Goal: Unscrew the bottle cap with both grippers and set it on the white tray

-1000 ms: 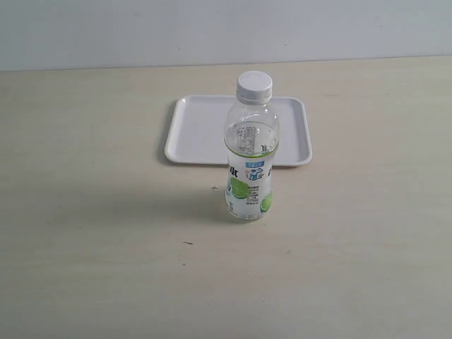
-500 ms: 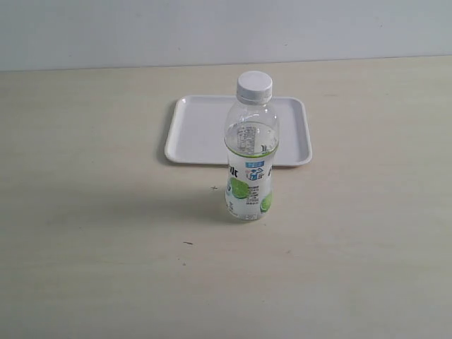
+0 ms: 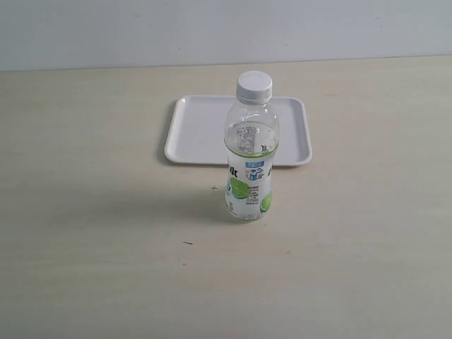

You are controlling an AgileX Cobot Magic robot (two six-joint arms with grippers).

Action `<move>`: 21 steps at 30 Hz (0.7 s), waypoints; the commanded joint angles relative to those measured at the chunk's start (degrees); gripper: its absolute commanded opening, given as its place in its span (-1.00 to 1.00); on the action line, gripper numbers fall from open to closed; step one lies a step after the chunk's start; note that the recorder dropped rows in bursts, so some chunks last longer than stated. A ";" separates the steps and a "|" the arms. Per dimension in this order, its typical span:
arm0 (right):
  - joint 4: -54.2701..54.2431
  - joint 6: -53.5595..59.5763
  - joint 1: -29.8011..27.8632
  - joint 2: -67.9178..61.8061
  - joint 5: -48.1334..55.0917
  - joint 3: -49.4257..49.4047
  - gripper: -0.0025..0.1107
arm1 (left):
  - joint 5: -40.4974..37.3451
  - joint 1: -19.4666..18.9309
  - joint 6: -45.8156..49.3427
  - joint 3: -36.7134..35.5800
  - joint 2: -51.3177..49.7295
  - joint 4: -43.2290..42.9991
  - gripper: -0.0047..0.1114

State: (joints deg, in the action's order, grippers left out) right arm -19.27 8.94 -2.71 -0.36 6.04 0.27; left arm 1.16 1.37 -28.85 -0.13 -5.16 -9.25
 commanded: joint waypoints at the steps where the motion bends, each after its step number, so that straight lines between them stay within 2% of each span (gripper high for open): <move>1: -3.33 -3.27 -0.33 0.36 -0.17 -0.27 -0.96 | 10.81 0.40 -0.28 0.13 -0.26 -0.73 -0.92; 4: -3.33 -3.04 -0.33 0.36 -0.17 -0.27 -0.96 | 17.38 0.40 -2.81 0.13 -1.16 -4.85 -0.92; 6: -3.33 -3.04 -0.33 0.36 -0.17 -0.27 -0.96 | 25.17 0.40 -9.42 0.13 -4.56 -17.12 -0.92; 8: -3.33 -3.04 -0.33 0.36 -0.17 -0.27 -0.96 | 33.30 0.40 -10.81 0.13 -10.29 -25.66 -0.92; 9: -3.33 -3.04 -0.33 0.36 -0.17 -0.27 -0.96 | 37.69 0.40 -10.81 0.13 -15.24 -29.96 -0.92; 11: -3.33 -3.04 -0.33 0.36 -0.17 -0.27 -0.96 | 40.94 0.40 -11.04 1.67 -22.69 -34.82 -0.92; 15: -3.33 -3.00 -0.33 0.36 -0.17 -0.27 -0.96 | 49.17 0.40 -11.43 7.87 -43.82 -42.32 -0.92; 18: -3.33 -3.00 -0.33 0.36 -0.17 -0.27 -0.96 | 59.10 0.40 -7.67 13.27 -60.48 -51.95 -0.92; 21: -3.33 -3.00 -0.33 0.36 -0.17 -0.27 -0.96 | 64.44 0.40 -3.77 19.22 -73.77 -59.15 -0.92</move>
State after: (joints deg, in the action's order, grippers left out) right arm -22.58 5.86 -2.71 -0.36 6.17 0.27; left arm 59.53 1.49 -36.00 14.55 -68.23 -61.05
